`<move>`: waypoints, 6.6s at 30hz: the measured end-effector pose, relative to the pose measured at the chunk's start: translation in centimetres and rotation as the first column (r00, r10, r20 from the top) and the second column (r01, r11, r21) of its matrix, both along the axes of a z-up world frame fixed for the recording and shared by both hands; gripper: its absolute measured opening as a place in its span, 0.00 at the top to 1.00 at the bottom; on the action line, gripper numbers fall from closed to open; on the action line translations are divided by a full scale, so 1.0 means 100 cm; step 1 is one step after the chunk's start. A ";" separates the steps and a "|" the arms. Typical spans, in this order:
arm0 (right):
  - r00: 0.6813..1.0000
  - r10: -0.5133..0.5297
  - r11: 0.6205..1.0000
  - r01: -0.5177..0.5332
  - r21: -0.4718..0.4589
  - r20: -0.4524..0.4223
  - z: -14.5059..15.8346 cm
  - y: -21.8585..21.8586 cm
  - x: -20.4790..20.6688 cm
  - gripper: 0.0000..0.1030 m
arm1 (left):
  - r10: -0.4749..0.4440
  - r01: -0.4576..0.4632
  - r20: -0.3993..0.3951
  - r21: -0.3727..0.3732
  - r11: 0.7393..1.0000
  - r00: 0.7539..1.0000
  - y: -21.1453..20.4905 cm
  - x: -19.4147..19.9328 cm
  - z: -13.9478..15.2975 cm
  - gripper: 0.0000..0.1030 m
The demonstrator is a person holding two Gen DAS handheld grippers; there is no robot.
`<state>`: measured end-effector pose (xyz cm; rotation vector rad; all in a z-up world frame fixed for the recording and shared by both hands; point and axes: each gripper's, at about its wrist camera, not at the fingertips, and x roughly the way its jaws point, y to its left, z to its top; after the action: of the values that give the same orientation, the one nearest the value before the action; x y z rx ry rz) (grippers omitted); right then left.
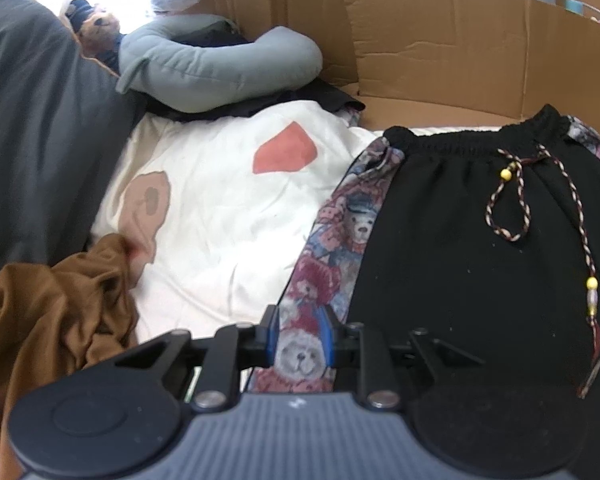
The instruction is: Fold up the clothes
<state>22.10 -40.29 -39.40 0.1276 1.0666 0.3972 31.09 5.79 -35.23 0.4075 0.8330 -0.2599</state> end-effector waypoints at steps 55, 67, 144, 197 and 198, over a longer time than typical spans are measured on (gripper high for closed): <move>0.989 -0.016 0.970 0.051 -0.238 0.148 -0.034 -0.014 0.057 0.71 | 0.021 -0.020 0.017 -0.038 0.999 1.000 -0.013 0.055 -0.028 0.84; 0.985 0.066 0.967 -0.024 -0.253 0.159 -0.044 0.032 0.117 0.71 | 0.004 -0.001 0.035 -0.091 0.996 0.999 -0.035 0.062 -0.025 0.88; 0.972 0.063 0.998 -0.061 -0.016 0.226 -0.023 0.127 0.187 0.91 | -0.084 0.082 -0.003 -0.172 0.982 0.996 -0.093 0.120 -0.021 0.94; 0.982 0.149 0.962 -0.116 -0.246 0.118 0.028 -0.038 0.056 0.51 | 0.031 -0.046 -0.096 -0.148 0.988 0.995 0.011 0.023 0.040 0.42; 0.983 0.144 0.960 -0.110 -0.257 0.118 0.028 -0.043 0.051 0.51 | 0.041 -0.056 -0.099 -0.145 0.988 0.994 0.015 0.019 0.042 0.42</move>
<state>27.18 -44.62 -36.64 -0.1909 0.9839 0.3782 32.95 7.30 -31.03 0.2377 0.9101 -0.2954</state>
